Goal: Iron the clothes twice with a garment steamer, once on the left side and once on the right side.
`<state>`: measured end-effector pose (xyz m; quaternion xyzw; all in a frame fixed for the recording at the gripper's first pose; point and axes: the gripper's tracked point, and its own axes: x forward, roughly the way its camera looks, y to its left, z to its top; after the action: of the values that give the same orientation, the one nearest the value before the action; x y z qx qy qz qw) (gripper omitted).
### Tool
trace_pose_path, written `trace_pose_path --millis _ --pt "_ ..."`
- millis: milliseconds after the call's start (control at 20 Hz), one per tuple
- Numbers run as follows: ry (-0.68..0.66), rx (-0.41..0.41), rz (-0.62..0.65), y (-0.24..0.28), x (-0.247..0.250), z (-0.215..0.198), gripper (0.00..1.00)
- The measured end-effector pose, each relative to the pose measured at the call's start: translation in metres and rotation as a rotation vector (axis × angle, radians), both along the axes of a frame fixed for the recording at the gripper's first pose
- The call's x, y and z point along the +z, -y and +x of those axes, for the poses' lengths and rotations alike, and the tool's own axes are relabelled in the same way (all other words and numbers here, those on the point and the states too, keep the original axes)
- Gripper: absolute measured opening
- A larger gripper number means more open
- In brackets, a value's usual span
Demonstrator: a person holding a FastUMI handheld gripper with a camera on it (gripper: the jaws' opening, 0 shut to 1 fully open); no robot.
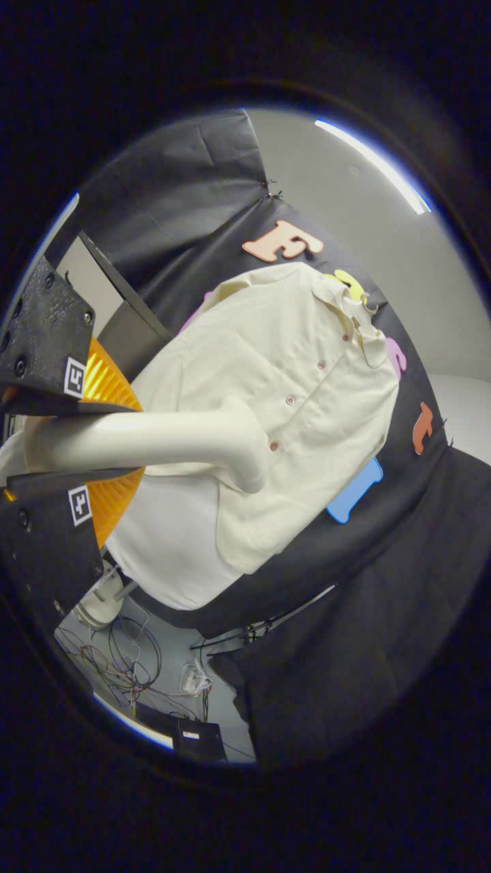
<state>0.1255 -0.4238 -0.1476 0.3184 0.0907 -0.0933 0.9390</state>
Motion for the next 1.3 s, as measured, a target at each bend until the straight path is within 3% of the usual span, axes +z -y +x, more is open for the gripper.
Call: trace_pose_path --millis 300,750,1300 --pt "0.091 0.124 -0.091 -0.118 0.063 -0.014 0.32" --pt "0.142 0.266 -0.257 -0.283 0.103 -0.044 0.32" --pt "0.175 0.28 -0.481 -0.399 0.126 -0.094 0.32"
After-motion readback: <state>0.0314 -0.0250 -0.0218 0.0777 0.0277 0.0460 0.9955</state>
